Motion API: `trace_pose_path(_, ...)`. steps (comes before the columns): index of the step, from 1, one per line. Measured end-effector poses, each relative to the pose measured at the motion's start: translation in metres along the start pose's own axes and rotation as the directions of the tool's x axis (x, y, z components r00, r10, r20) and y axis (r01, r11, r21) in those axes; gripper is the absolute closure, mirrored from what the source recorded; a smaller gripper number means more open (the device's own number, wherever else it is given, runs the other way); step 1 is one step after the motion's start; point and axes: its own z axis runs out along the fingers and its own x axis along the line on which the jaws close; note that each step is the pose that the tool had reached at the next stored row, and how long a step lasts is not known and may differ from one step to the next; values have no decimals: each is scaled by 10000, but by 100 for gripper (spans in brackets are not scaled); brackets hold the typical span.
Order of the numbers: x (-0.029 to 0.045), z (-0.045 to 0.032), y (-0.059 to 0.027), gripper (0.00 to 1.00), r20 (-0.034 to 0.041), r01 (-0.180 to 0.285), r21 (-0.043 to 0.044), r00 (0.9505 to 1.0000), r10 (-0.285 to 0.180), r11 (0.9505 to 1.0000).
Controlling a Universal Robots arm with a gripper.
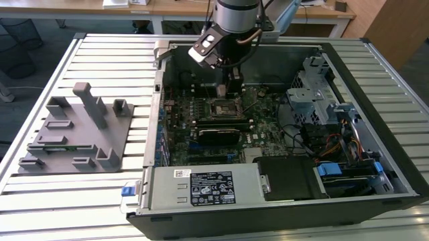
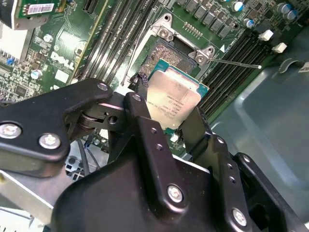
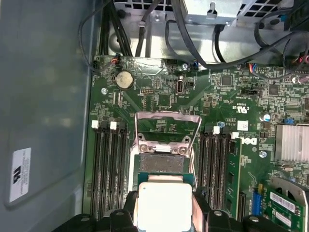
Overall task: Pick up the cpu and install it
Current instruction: 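Place the cpu into insertion slot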
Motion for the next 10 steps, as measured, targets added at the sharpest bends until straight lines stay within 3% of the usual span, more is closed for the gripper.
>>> trace_pose_path(10,-5,141,-3,47,2,-41,1,10000,41,10000)
